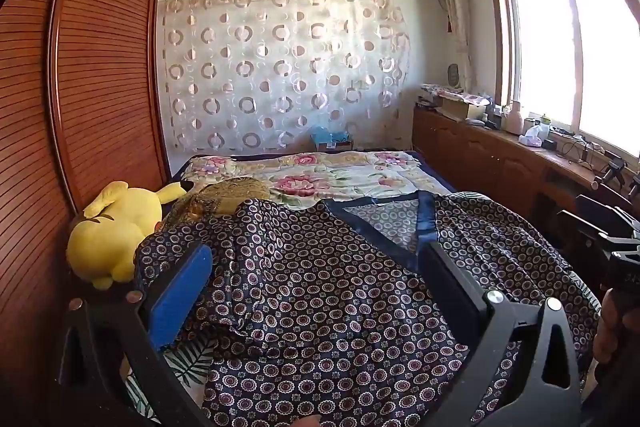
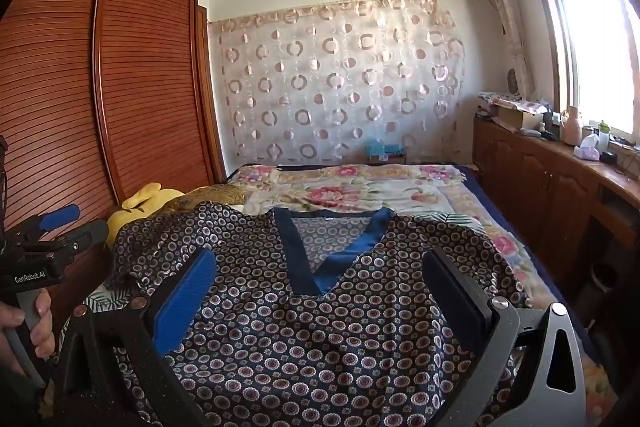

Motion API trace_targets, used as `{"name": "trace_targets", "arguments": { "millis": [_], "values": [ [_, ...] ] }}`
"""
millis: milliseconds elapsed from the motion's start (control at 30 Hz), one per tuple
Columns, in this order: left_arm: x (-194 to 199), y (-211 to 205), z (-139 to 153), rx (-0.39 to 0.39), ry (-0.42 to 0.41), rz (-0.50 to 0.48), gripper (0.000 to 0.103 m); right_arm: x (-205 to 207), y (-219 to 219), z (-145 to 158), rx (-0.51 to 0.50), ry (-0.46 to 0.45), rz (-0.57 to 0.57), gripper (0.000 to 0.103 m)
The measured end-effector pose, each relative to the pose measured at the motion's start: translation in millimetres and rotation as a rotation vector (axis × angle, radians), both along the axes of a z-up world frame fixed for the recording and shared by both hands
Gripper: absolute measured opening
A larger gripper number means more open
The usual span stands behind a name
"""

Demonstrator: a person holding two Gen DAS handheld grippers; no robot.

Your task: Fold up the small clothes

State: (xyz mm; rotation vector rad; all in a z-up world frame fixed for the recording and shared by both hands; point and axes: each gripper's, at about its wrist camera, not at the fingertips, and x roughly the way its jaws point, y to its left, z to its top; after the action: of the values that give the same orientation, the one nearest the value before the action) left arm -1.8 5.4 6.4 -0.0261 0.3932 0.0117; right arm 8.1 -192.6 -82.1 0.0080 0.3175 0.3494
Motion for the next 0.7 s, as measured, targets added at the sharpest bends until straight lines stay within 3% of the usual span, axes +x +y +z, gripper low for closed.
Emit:
{"name": "trace_targets", "arguments": {
  "millis": [700],
  "values": [
    [-10.5, 2.7, 5.1, 0.014, -0.008, 0.008, 0.103, -0.4, 1.1, -1.5, 0.003, 0.005, 0.003, 0.103]
  ]
}}
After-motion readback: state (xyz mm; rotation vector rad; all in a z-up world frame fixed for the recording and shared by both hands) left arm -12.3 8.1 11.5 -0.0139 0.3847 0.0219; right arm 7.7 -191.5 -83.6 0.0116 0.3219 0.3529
